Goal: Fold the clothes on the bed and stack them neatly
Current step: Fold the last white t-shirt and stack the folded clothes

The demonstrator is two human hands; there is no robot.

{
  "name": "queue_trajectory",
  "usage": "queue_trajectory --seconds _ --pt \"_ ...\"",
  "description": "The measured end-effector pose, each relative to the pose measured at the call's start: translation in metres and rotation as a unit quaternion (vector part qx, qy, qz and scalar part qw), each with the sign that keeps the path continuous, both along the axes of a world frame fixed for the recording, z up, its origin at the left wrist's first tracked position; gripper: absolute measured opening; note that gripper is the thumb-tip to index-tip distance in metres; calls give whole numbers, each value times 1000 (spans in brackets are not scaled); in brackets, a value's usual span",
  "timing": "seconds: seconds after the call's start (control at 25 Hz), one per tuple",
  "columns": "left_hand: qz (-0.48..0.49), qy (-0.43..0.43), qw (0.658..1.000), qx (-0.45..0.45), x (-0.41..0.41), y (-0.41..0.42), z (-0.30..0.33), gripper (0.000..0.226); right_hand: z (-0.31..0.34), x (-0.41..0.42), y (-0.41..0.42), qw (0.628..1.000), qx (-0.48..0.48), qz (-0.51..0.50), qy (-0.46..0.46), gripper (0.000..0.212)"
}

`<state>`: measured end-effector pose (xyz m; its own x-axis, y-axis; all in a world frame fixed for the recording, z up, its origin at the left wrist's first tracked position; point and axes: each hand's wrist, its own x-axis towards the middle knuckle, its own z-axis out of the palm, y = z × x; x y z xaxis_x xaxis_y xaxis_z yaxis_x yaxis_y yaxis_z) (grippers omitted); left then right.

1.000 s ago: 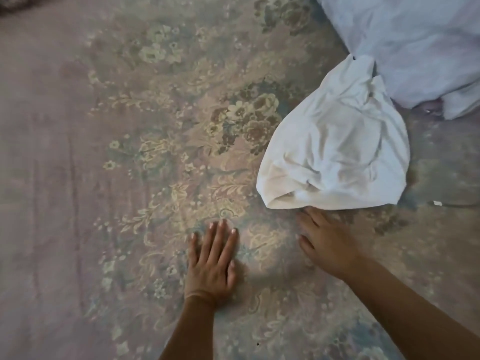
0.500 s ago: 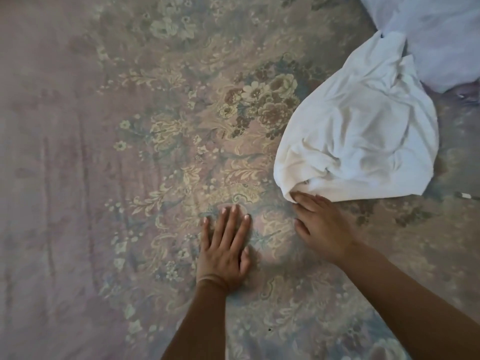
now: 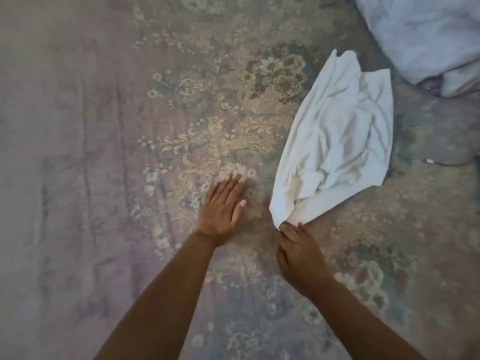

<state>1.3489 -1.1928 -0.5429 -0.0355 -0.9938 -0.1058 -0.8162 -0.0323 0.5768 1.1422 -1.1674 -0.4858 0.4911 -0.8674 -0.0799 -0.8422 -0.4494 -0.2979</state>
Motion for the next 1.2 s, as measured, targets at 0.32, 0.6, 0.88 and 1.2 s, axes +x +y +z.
queue_trajectory --seconds 0.32,0.6,0.88,1.2 --pt "37 -32 999 3 99 202 69 40 28 139 177 984 149 68 -64 52" --pt "-96 -87 990 -48 80 214 60 63 30 68 165 994 101 -25 39 63" --pt "248 124 953 123 26 185 57 62 10 0 63 977 152 -108 103 58" --pt "353 339 855 170 53 172 109 19 32 35 43 988 148 33 19 30"
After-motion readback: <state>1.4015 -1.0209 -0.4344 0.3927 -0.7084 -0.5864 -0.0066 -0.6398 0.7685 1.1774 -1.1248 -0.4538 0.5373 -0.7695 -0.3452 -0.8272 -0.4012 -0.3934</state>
